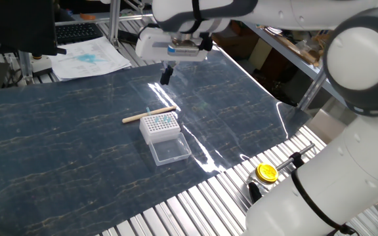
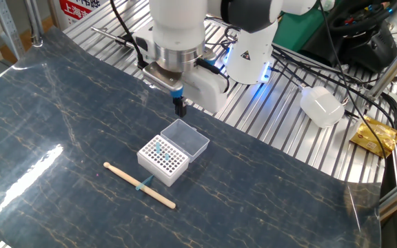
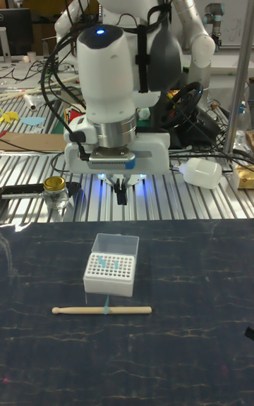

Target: Insert a medium pipette tip into the holder for medium pipette tips

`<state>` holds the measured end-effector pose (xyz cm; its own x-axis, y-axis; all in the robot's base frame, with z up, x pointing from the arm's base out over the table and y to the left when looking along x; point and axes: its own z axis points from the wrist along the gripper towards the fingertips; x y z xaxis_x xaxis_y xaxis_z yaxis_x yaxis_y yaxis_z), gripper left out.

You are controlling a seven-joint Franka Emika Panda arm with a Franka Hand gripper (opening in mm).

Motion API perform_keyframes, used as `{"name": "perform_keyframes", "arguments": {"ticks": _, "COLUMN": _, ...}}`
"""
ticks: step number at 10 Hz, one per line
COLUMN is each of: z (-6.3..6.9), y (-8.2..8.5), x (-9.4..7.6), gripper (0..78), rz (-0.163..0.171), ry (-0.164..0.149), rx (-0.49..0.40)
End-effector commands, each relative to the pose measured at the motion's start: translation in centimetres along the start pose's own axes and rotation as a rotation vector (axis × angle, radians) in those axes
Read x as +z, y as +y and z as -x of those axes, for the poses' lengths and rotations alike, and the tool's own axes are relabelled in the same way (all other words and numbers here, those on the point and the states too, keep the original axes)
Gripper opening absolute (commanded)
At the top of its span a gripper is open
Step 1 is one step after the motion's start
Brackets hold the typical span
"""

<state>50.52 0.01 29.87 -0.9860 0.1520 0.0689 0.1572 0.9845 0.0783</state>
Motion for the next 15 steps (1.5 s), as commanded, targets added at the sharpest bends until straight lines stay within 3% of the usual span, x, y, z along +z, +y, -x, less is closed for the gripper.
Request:
{"name": "perform_keyframes", "arguments": {"ticks": 1, "z": 3.0, "y": 0.3, "x": -0.8, "gripper": 0.0, "rz": 0.011, "ry": 0.067, "rx": 0.008}}
{"name": "perform_keyframes", "arguments": {"ticks": 7, "z": 5.6, "y": 0.2, "x": -1.1, "gripper": 0.0, "rz": 0.044, "ry": 0.103, "rx": 0.079}}
{"name": "perform_keyframes", "arguments": {"ticks": 11, "z": 7.3, "y": -0.2, "x": -0.9, "gripper": 0.0, "rz": 0.043, "ry": 0.102, "rx": 0.106}}
{"name": "perform_keyframes", "arguments": {"ticks": 13, "z": 9.4, "y": -0.8, "x": -0.7, "gripper": 0.0, "rz": 0.043, "ry": 0.103, "rx": 0.108}}
{"name": "perform_keyframes", "arguments": {"ticks": 15, "z": 10.0, "y": -0.9, "x": -0.8, "gripper": 0.0, "rz": 0.029, "ry": 0.106, "rx": 0.137}}
